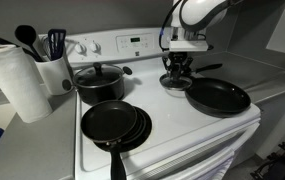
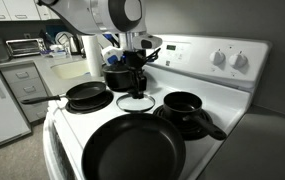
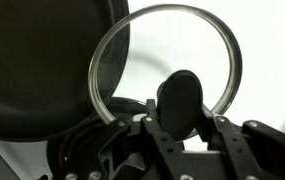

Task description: Take the lid off the small pot and put it on the stovetop

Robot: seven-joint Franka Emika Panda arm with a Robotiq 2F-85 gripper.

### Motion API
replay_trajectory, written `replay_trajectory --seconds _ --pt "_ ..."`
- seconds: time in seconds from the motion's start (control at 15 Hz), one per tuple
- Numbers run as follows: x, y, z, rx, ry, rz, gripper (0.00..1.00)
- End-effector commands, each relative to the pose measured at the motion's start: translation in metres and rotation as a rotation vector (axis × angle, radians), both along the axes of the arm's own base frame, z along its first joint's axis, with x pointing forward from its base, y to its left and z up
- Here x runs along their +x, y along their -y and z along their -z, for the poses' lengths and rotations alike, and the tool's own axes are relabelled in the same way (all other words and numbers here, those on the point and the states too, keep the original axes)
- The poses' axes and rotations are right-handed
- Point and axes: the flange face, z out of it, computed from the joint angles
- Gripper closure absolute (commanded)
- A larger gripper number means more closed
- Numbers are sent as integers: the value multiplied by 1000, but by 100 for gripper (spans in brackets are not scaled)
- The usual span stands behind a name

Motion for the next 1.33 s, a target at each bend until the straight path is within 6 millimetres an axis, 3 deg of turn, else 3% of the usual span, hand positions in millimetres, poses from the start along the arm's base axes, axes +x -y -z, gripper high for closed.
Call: replay_trajectory --seconds 0.0,0.6,1.0,1.27 --pt "-33 -8 -3 16 -16 0 86" --pt "-76 -39 -4 75 -40 37 86" --pt "-88 -59 3 162 -75 95 86" --pt "-85 -66 22 236 0 134 86"
